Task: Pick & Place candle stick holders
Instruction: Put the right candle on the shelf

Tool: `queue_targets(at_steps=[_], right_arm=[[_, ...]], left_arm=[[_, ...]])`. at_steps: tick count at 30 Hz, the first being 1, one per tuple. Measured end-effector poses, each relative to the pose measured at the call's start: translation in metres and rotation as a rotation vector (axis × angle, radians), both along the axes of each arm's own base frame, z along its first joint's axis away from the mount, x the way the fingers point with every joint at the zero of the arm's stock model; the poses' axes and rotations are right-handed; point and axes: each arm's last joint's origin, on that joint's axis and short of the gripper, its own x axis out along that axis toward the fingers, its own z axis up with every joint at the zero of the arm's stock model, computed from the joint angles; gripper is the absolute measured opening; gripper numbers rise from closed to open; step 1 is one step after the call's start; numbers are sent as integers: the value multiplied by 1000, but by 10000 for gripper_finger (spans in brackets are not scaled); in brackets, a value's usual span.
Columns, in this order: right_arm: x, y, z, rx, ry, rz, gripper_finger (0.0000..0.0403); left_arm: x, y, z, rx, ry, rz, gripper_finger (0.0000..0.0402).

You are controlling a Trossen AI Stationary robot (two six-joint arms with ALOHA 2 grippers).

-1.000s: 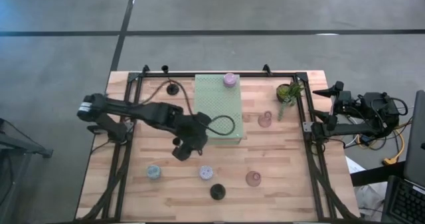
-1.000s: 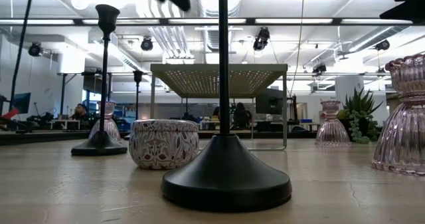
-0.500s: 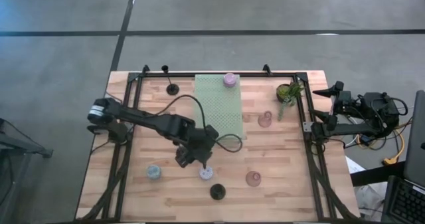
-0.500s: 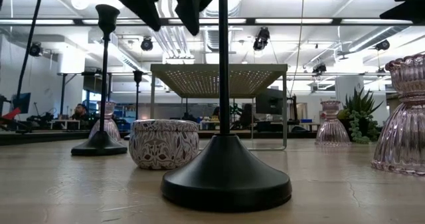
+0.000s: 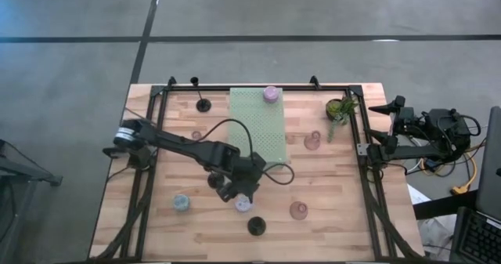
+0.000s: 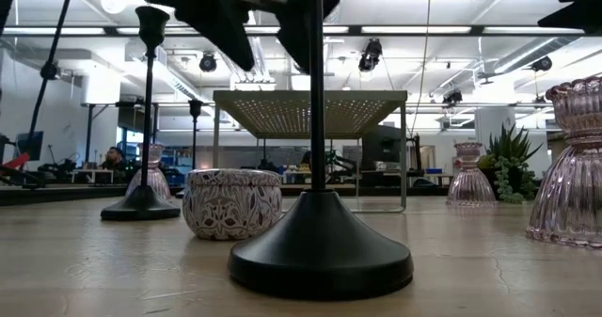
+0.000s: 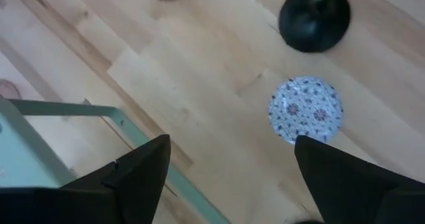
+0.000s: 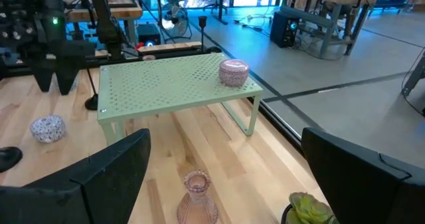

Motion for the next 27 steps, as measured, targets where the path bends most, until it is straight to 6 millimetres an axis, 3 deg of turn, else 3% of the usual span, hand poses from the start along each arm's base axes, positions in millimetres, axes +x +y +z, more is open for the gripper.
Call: queue_targets(at_steps=[5,11,27], right_arm=[[0,0,0,0,0,0,384],[0,0,0,0,0,0,384],[0,0,0,0,0,0,384]], left_arm=[[4,-2,-16,40,51,-10,334],[2,-5,-19,47,80,-33,328],[-8,-23,-45,-77,192,-29,330]])
